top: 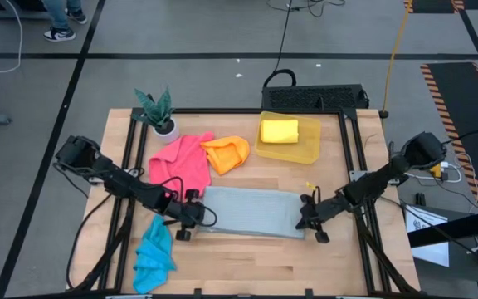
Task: Fold microfiber towels
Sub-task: Fold the gray kitchen towel
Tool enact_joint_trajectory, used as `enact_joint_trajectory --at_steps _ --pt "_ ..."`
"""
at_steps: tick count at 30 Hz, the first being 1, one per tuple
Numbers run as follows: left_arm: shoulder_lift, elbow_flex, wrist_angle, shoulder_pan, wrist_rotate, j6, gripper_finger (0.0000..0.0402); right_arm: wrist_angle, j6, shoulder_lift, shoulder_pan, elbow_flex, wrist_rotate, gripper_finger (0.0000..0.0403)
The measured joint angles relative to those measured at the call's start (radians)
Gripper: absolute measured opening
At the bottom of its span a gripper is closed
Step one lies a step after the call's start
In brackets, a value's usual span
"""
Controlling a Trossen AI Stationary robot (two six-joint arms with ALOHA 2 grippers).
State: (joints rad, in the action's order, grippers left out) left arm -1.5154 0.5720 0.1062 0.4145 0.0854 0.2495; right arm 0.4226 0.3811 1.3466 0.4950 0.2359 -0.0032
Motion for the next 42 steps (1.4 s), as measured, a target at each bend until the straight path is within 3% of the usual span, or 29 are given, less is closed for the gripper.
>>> enact_joint_trajectory --at_steps 4,11,15,22,29,33,38,40,42 --pt "0.008 -0.002 -0.002 0.003 -0.006 0.037 0.0110 -0.096 -0.002 -0.026 0.000 0.002 0.003 0.0000" --pt "0.009 0.025 -0.101 0.014 -0.057 0.057 0.0110 -0.416 0.041 -0.265 0.000 0.009 0.070 0.0000" --pt "0.010 0.116 -0.056 0.013 -0.003 -0.040 0.0111 -0.360 0.048 -0.384 -0.005 0.013 0.111 0.0000" --pt "0.010 0.139 -0.017 -0.042 0.231 -0.270 0.0111 -0.344 0.159 -0.333 -0.038 0.011 0.104 0.0000" --pt "-0.023 0.071 0.025 -0.166 0.137 -0.227 0.0110 -0.351 0.268 -0.224 -0.054 -0.020 0.094 0.0000" --pt "-0.053 0.045 0.005 -0.165 0.080 -0.128 0.0110 -0.467 0.272 -0.261 -0.077 -0.020 -0.014 0.0000" --pt "-0.055 0.055 -0.004 -0.099 0.094 -0.045 0.0110 -0.522 0.235 -0.381 -0.077 -0.008 -0.046 0.0000" --pt "-0.045 0.068 0.014 -0.077 0.128 -0.066 0.0110 -0.525 0.211 -0.427 -0.080 0.005 0.060 0.0000" --pt "-0.042 0.088 0.010 -0.063 0.167 -0.101 0.0110 -0.482 0.258 -0.465 -0.099 0.018 0.255 0.0000"
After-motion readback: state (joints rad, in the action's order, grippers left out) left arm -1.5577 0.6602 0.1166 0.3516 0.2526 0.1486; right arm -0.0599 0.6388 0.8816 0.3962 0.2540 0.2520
